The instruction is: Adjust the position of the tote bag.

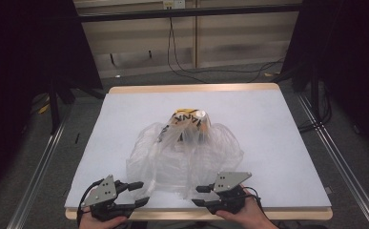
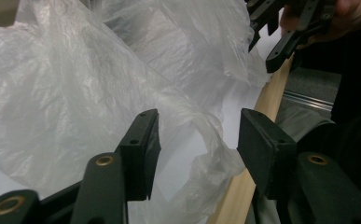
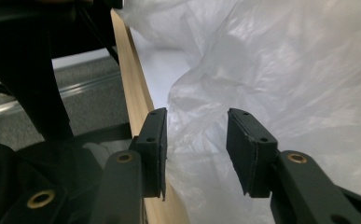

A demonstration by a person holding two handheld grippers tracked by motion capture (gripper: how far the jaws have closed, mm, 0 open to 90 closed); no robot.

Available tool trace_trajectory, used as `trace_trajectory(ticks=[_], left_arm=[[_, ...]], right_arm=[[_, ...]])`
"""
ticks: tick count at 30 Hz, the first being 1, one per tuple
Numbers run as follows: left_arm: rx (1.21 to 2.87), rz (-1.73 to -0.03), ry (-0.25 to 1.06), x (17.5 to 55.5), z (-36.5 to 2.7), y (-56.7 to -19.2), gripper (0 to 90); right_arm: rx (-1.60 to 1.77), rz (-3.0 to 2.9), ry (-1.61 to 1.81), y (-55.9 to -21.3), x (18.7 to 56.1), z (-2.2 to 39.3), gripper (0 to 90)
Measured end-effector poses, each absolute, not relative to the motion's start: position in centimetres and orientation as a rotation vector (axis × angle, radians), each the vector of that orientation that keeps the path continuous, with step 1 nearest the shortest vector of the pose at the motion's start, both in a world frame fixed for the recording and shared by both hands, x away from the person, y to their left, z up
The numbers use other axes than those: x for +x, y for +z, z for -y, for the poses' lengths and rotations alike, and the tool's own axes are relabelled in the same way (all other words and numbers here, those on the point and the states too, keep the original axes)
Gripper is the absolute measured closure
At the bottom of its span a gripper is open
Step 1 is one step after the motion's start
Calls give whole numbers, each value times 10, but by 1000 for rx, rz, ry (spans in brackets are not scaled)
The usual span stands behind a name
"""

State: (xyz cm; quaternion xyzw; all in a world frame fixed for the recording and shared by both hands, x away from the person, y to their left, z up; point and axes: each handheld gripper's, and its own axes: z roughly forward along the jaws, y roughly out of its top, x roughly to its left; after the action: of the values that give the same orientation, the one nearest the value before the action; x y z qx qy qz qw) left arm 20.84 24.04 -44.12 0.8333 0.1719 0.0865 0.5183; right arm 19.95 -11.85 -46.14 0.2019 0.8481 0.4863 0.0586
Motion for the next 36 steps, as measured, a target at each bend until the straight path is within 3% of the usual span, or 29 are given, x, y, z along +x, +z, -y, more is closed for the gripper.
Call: trace_trajectory(ticks=[19, 23, 26, 30, 36], left_arm=[[2176, -430, 169, 225, -226, -462, 417], [2181, -434, 166, 225, -225, -464, 390], [2174, -445, 158, 227, -225, -465, 368], [2174, -440, 143, 228, -224, -466, 341], [2180, -454, 132, 229, -223, -467, 342]], right_arm=[[626, -2671, 1285, -486, 208, 110, 525], [660, -2644, 1261, -486, 209, 111, 647], [672, -2639, 1262, -486, 211, 112, 691], [683, -2635, 1252, -486, 211, 114, 839], [674, -2640, 1283, -483, 210, 115, 881]])
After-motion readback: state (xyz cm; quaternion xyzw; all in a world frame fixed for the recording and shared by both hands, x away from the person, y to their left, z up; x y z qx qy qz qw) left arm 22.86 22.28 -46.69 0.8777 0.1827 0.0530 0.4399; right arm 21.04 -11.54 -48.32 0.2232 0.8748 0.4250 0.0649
